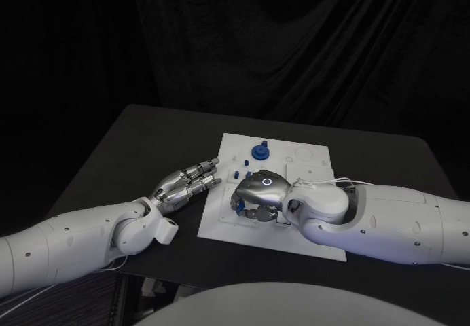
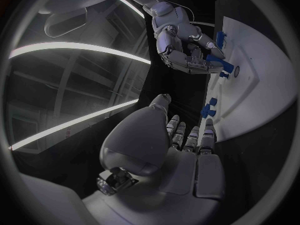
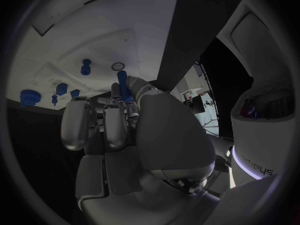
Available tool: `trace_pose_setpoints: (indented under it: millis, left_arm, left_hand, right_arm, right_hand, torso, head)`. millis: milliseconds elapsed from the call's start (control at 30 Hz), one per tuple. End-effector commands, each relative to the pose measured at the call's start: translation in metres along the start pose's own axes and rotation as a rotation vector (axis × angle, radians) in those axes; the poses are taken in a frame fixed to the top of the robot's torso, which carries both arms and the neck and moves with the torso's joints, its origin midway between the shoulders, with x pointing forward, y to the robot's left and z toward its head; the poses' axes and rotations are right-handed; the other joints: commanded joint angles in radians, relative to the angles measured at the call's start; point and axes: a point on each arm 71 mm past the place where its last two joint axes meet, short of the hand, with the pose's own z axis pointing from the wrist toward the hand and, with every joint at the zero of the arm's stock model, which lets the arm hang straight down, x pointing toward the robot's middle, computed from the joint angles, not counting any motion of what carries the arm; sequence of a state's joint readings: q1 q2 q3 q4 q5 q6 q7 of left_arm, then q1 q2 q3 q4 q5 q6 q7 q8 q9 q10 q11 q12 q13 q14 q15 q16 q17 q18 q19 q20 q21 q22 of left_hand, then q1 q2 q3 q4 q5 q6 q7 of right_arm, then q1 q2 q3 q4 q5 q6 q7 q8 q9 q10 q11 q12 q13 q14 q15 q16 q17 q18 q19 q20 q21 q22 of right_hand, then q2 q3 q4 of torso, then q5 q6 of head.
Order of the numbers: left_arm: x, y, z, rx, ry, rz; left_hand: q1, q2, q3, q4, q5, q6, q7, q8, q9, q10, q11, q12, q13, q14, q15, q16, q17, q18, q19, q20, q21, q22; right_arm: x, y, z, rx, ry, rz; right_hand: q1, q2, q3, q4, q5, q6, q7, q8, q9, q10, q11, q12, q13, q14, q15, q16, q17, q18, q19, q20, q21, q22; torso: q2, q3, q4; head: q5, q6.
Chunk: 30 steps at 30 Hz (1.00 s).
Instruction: Assemble the parts on the task board
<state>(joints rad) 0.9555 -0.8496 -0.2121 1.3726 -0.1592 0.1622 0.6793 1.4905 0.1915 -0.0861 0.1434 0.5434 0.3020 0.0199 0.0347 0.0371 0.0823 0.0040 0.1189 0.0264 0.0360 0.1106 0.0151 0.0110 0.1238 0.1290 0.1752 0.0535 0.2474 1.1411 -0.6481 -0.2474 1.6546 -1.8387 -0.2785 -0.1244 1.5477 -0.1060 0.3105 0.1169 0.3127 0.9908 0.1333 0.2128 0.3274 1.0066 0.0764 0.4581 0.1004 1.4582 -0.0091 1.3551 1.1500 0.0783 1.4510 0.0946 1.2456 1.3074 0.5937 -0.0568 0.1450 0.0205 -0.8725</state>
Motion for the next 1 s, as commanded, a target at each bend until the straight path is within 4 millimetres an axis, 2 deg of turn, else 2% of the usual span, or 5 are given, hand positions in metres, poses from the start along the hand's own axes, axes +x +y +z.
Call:
trace_pose_setpoints:
  millis: [33,333,533,833,1000]
  left_arm:
    - [0.002,-0.004,0.001,0.055,0.009,-0.015]
    - [0.002,-0.003,0.002,0.054,0.012,-0.017]
    - [0.002,-0.003,0.001,0.051,0.013,-0.018]
    - [0.002,-0.002,0.002,0.049,0.015,-0.019]
    - [0.002,-0.002,0.003,0.048,0.016,-0.020]
  left_hand:
    - [-0.008,0.005,0.008,0.000,-0.001,-0.001,0.006,0.003,0.001,-0.003,-0.002,-0.003,0.000,-0.005,-0.005,0.000,-0.001,0.015,-0.007,-0.002,-0.006,0.000]
    - [-0.009,0.005,0.010,-0.001,-0.001,0.002,0.009,0.004,0.001,-0.004,-0.002,-0.004,0.000,-0.005,-0.005,0.000,-0.001,0.015,-0.007,-0.003,-0.006,0.000]
    - [-0.009,0.006,0.010,-0.001,-0.001,0.003,0.010,0.004,0.001,-0.004,-0.002,-0.004,0.000,-0.005,-0.005,0.000,-0.001,0.014,-0.007,-0.003,-0.006,0.000]
    - [-0.010,0.006,0.012,-0.001,-0.002,0.004,0.012,0.004,0.001,-0.004,-0.002,-0.004,0.000,-0.005,-0.005,0.000,-0.001,0.014,-0.006,-0.003,-0.005,0.001]
    - [-0.010,0.007,0.013,-0.001,-0.003,0.003,0.012,0.004,0.001,-0.005,-0.002,-0.005,0.000,-0.005,-0.005,0.000,-0.001,0.014,-0.006,-0.003,-0.005,0.001]
  right_arm:
    - [0.004,0.000,0.001,-0.005,0.033,-0.034]
    - [0.012,-0.001,0.004,0.000,0.051,-0.030]
    - [0.015,-0.002,0.004,0.007,0.058,-0.029]
    - [0.018,-0.004,0.004,0.017,0.077,-0.031]
    - [0.018,-0.004,0.005,0.009,0.072,-0.030]
  right_hand:
    - [-0.001,-0.010,0.003,-0.005,-0.006,-0.010,0.000,-0.006,0.002,0.016,-0.007,-0.004,0.002,-0.005,0.000,-0.005,-0.001,-0.006,-0.008,0.001,-0.004,0.168]
    - [0.000,-0.010,0.005,-0.006,-0.013,-0.014,0.001,-0.009,0.004,0.018,-0.008,-0.005,0.004,-0.006,0.000,-0.006,-0.001,-0.006,-0.009,0.001,-0.006,0.167]
    - [0.000,-0.009,0.006,-0.007,-0.014,-0.014,0.001,-0.010,0.005,0.018,-0.008,-0.006,0.004,-0.007,0.000,-0.007,-0.002,-0.006,-0.010,0.001,-0.007,0.167]
    - [-0.004,-0.012,0.007,-0.005,-0.019,-0.022,0.002,-0.016,0.008,0.007,-0.005,-0.014,0.004,-0.010,0.002,-0.010,-0.007,-0.005,-0.013,0.002,-0.014,0.165]
    - [-0.048,-0.034,0.001,0.027,-0.089,-0.177,-0.020,-0.109,-0.020,-0.103,0.034,-0.071,-0.008,-0.022,0.034,-0.022,-0.026,-0.002,-0.027,0.025,-0.042,0.158]
  torso:
    - [0.002,-0.0001,0.0010]
    - [0.001,-0.0022,-0.0021]
    - [0.002,-0.0013,-0.0044]
    - [0.001,0.0004,-0.0018]
    - [0.000,-0.0004,-0.0023]
  head:
    - [-0.003,0.000]
    - [0.000,0.000]
    - [0.005,0.000]
    - [0.003,0.000]
    - [0.001,0.000]
